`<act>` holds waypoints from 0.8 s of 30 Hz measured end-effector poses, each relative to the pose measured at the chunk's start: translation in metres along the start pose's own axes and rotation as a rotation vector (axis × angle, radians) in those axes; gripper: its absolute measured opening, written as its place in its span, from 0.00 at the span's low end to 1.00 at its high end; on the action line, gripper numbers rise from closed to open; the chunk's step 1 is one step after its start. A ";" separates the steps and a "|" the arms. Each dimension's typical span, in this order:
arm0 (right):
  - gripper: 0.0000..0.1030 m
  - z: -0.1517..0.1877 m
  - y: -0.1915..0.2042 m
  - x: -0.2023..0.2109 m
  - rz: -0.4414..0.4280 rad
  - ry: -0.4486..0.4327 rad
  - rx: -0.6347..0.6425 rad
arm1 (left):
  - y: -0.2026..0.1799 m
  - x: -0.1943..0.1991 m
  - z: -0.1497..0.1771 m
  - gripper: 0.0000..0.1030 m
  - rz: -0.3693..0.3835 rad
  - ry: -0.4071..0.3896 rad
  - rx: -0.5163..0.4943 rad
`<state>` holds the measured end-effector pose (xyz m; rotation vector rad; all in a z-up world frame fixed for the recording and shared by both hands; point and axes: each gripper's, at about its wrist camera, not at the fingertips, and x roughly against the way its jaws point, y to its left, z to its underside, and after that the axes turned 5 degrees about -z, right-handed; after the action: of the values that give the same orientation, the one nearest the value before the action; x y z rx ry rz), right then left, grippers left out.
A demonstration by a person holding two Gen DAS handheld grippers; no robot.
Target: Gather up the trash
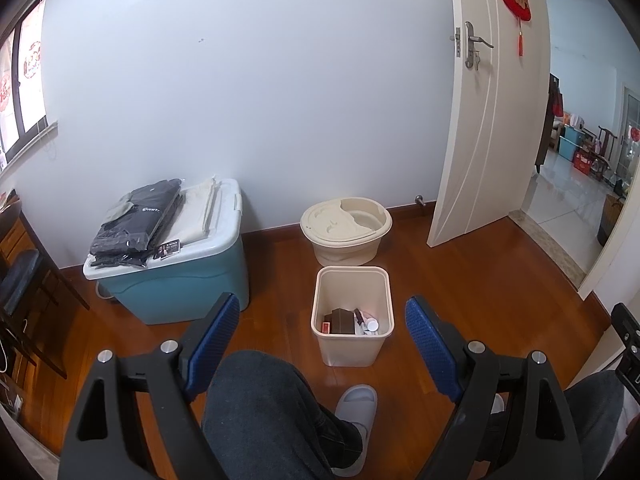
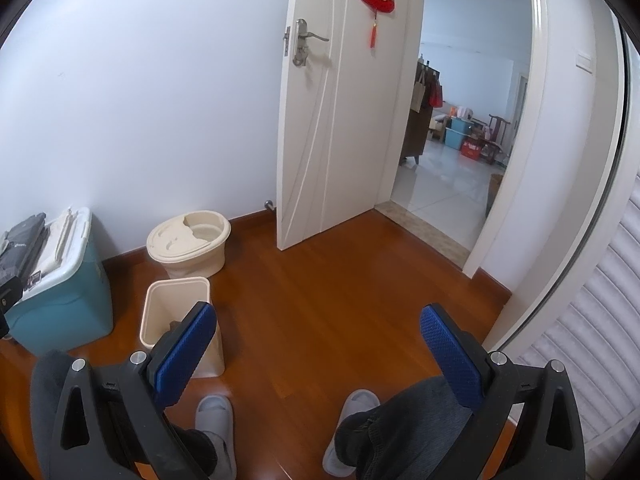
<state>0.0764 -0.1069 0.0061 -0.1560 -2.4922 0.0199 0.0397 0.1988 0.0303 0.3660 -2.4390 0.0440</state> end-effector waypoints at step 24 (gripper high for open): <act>0.99 0.003 -0.002 -0.003 0.015 0.000 0.001 | -0.003 -0.003 -0.003 0.83 -0.007 0.001 -0.007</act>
<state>0.0766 -0.1088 0.0022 -0.1737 -2.4907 0.0272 0.0450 0.1966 0.0307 0.3710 -2.4361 0.0333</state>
